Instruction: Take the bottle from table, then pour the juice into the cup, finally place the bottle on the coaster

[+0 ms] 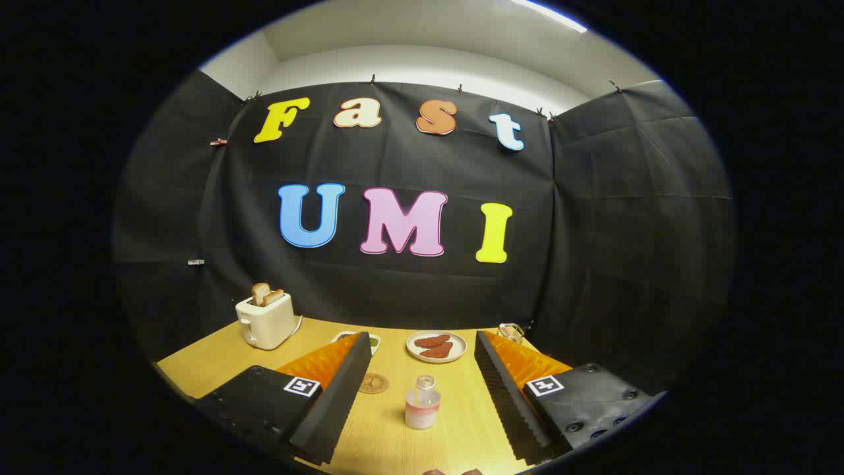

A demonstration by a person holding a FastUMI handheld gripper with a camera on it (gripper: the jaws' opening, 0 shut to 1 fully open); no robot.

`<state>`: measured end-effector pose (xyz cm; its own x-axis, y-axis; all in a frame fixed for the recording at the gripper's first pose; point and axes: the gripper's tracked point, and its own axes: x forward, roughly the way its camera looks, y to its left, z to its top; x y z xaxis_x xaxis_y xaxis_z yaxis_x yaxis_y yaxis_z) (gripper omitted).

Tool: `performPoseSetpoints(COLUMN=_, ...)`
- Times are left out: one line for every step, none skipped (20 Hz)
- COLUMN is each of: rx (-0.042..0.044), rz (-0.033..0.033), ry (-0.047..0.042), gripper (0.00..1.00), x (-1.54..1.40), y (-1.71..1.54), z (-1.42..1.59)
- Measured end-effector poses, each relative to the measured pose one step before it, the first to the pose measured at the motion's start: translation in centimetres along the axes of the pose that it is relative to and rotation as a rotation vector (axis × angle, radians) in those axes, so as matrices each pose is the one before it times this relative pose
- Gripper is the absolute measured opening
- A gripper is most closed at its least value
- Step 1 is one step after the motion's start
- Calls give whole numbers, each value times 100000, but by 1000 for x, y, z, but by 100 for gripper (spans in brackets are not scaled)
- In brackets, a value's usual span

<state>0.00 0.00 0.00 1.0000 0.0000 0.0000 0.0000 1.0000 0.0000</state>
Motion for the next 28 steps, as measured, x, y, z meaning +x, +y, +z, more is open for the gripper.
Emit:
performPoseSetpoints(rx=-351, rz=524, ry=77, gripper=97, x=148, y=136, z=-97)
performPoseSetpoints(rx=-346, rz=515, ry=178, gripper=97, x=158, y=232, z=-94)
performPoseSetpoints(rx=-38, rz=769, ry=325, gripper=97, x=191, y=211, z=-159)
performPoseSetpoints(rx=22, rz=498, ry=238, gripper=97, x=110, y=105, z=-180)
performPoseSetpoints(rx=40, rz=159, ry=177, gripper=97, x=120, y=23, z=-80)
performPoseSetpoints(rx=-141, rz=123, ry=182, gripper=97, x=135, y=-58, z=-78)
performPoseSetpoints(rx=-104, rz=19, ry=325, gripper=97, x=109, y=-31, z=-129)
performPoseSetpoints(rx=131, rz=246, ry=386, gripper=97, x=67, y=50, z=-132)
performPoseSetpoints(rx=193, rz=220, ry=309, gripper=97, x=81, y=75, z=-184)
performPoseSetpoints(rx=0, rz=316, ry=393, gripper=97, x=92, y=-34, z=-262)
performPoseSetpoints(rx=-153, rz=482, ry=455, gripper=97, x=95, y=131, z=-105)
performPoseSetpoints(rx=-101, rz=445, ry=251, gripper=97, x=63, y=118, z=-108)
performPoseSetpoints(rx=-84, rz=557, ry=80, gripper=97, x=47, y=117, z=-70)
performPoseSetpoints(rx=-302, rz=536, ry=-12, gripper=97, x=-38, y=133, z=-37)
performPoseSetpoints(rx=-447, rz=350, ry=60, gripper=97, x=105, y=68, z=-55)
performPoseSetpoints(rx=-620, rz=475, ry=19, gripper=97, x=114, y=55, z=-87)
performPoseSetpoints(rx=-710, rz=203, ry=-31, gripper=97, x=90, y=-27, z=-130)
performPoseSetpoints(rx=-177, rz=8, ry=-121, gripper=97, x=214, y=-57, z=-121)
performPoseSetpoints(rx=-19, rz=452, ry=-19, gripper=97, x=262, y=143, z=-229)
performPoseSetpoints(rx=-307, rz=-97, ry=-4, gripper=97, x=316, y=-78, z=-225)
performPoseSetpoints(rx=-119, rz=104, ry=143, gripper=97, x=272, y=-10, z=-297)
performPoseSetpoints(rx=99, rz=637, ry=354, gripper=97, x=176, y=86, z=-314)
performPoseSetpoints(rx=337, rz=309, ry=475, gripper=97, x=240, y=42, z=-342)
performPoseSetpoints(rx=667, rz=530, ry=512, gripper=97, x=57, y=-14, z=-363)
performPoseSetpoints(rx=391, rz=297, ry=358, gripper=97, x=204, y=-45, z=-286)
performPoseSetpoints(rx=5, rz=-107, ry=170, gripper=97, x=204, y=-143, z=-237)
performPoseSetpoints(rx=3, rz=-97, ry=-68, gripper=97, x=197, y=-194, z=-312)
performPoseSetpoints(rx=267, rz=-135, ry=-83, gripper=97, x=416, y=-206, z=-252)
